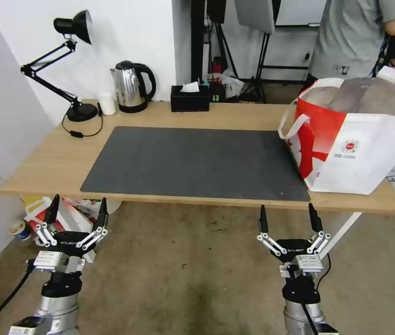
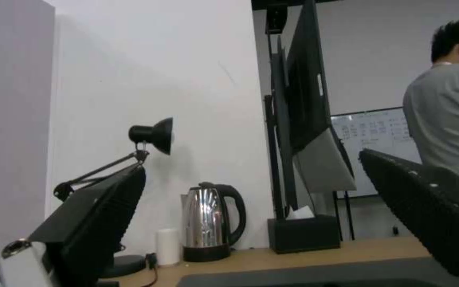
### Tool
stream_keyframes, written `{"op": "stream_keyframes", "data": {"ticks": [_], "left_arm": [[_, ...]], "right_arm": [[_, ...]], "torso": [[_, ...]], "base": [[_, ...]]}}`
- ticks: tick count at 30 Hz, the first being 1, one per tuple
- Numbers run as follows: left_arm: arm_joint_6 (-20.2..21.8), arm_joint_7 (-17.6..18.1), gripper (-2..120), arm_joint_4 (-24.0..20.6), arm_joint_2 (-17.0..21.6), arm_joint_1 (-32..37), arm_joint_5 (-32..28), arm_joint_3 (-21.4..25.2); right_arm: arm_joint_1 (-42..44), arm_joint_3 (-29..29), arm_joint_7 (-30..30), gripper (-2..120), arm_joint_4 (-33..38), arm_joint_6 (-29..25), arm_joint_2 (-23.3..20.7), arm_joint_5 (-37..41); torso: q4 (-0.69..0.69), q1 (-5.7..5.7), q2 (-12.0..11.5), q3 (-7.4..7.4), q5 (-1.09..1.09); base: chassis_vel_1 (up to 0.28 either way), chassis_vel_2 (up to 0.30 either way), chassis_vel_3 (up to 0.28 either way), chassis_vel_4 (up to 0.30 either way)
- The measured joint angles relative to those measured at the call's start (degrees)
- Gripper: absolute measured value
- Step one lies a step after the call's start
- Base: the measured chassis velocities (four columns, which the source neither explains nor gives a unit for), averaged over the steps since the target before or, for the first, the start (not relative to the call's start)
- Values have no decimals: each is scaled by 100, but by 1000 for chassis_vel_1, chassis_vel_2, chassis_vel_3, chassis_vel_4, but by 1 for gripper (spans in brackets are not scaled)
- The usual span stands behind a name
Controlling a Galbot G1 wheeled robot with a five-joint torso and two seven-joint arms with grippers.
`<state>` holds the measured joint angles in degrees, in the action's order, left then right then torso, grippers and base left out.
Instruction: Pick up the trash from the table and place it into the takeout bag.
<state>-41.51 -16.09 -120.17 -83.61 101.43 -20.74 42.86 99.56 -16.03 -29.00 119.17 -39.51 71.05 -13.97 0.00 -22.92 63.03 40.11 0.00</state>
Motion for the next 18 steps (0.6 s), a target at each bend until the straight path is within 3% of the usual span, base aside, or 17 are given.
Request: {"op": "stream_keyframes", "data": {"ticks": [18], "left_arm": [[-2,-1,100,0,0,0,-2,0]], "right_arm": [[0,0,0,100,0,0,0,0]], "torso": [[0,0,-1,0,0]], "base": [[0,0,0,0]]}}
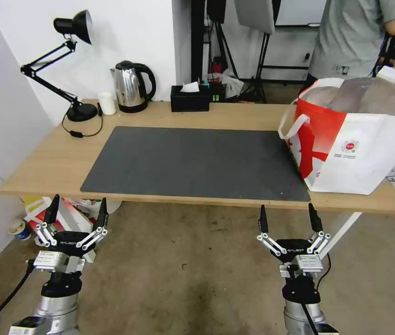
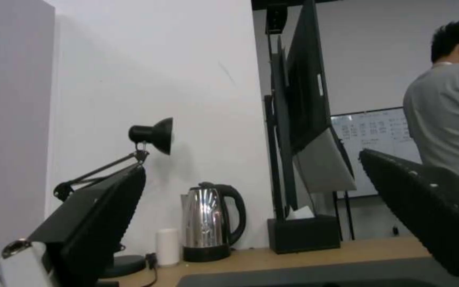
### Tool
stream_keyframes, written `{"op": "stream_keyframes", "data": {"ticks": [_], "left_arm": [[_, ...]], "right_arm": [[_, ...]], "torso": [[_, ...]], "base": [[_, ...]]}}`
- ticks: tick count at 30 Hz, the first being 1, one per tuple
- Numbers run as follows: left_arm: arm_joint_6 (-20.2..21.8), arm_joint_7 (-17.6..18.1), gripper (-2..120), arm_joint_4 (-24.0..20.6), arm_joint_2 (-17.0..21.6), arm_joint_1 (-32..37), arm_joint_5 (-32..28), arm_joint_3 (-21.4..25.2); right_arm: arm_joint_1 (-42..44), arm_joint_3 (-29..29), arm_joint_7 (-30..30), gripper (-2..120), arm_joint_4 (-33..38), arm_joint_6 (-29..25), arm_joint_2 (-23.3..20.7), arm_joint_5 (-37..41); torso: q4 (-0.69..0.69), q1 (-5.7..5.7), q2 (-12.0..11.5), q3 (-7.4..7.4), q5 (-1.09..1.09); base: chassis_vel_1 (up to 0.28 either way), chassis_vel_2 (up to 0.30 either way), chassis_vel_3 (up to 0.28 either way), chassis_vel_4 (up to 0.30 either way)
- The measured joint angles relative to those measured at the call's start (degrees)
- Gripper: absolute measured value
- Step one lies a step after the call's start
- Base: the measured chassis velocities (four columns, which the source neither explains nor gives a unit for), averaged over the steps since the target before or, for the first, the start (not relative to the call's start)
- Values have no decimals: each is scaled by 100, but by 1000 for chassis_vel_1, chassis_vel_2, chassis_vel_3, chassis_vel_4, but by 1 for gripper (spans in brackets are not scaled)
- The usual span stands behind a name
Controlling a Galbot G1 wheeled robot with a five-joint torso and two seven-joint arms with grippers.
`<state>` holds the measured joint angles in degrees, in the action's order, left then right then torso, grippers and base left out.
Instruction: Pick up the trash from the table and place it into the takeout bag.
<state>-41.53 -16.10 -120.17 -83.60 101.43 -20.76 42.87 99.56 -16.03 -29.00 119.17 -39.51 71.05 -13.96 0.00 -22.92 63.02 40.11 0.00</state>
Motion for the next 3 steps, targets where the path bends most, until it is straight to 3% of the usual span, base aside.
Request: {"op": "stream_keyframes", "data": {"ticks": [3], "left_arm": [[0,0,100,0,0,0,0,0]], "right_arm": [[0,0,0,100,0,0,0,0]], "torso": [[0,0,0,0,0]], "base": [[0,0,0,0]]}}
